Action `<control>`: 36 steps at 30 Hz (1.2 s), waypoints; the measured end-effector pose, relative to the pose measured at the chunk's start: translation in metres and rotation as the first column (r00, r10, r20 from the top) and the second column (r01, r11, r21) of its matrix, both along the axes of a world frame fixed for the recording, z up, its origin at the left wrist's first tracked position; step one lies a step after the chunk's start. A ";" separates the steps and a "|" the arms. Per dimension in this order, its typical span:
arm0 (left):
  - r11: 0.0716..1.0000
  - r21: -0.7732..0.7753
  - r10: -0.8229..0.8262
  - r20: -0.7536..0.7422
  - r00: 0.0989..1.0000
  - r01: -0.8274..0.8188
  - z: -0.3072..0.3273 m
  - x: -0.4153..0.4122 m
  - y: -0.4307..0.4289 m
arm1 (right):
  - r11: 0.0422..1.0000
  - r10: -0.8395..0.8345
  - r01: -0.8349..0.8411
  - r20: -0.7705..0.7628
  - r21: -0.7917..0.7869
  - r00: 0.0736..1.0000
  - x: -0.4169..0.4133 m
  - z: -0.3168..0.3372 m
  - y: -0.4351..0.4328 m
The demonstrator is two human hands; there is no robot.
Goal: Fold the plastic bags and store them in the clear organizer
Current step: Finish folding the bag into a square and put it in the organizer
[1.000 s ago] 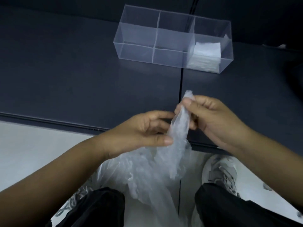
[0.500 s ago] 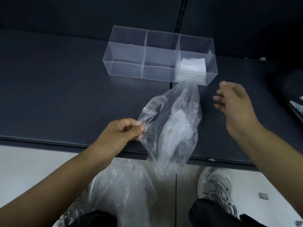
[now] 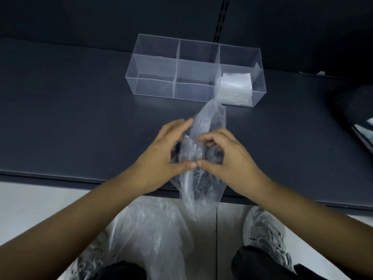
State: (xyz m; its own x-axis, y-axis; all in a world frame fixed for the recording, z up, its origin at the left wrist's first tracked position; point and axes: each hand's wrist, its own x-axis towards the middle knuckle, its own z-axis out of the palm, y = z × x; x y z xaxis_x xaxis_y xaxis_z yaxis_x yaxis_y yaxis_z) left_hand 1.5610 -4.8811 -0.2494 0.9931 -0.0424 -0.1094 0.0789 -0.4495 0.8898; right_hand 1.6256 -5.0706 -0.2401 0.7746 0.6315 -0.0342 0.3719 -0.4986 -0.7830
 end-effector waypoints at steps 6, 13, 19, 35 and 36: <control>0.977 -0.088 0.183 -0.108 0.977 -0.193 -0.013 0.016 0.007 | 0.993 -0.009 0.006 -0.028 -0.120 1.000 0.008 -0.025 -0.004; 0.922 -0.087 0.369 -0.107 0.923 -0.378 -0.016 -0.006 0.030 | 0.989 -0.137 0.142 -0.128 0.030 0.982 0.016 -0.031 -0.008; 0.907 -0.074 0.404 -0.112 0.908 -0.414 -0.003 -0.022 0.061 | 0.891 -0.257 0.325 -0.240 0.317 0.936 0.035 0.000 -0.036; 0.921 -0.288 0.260 -0.039 0.965 -0.261 0.087 0.025 -0.017 | 0.901 0.034 0.070 -0.230 0.429 0.973 0.027 0.065 0.004; 0.891 -0.293 0.350 -0.046 0.936 -0.347 0.083 0.025 -0.012 | 0.914 0.015 0.077 -0.222 0.399 0.975 0.031 0.065 0.000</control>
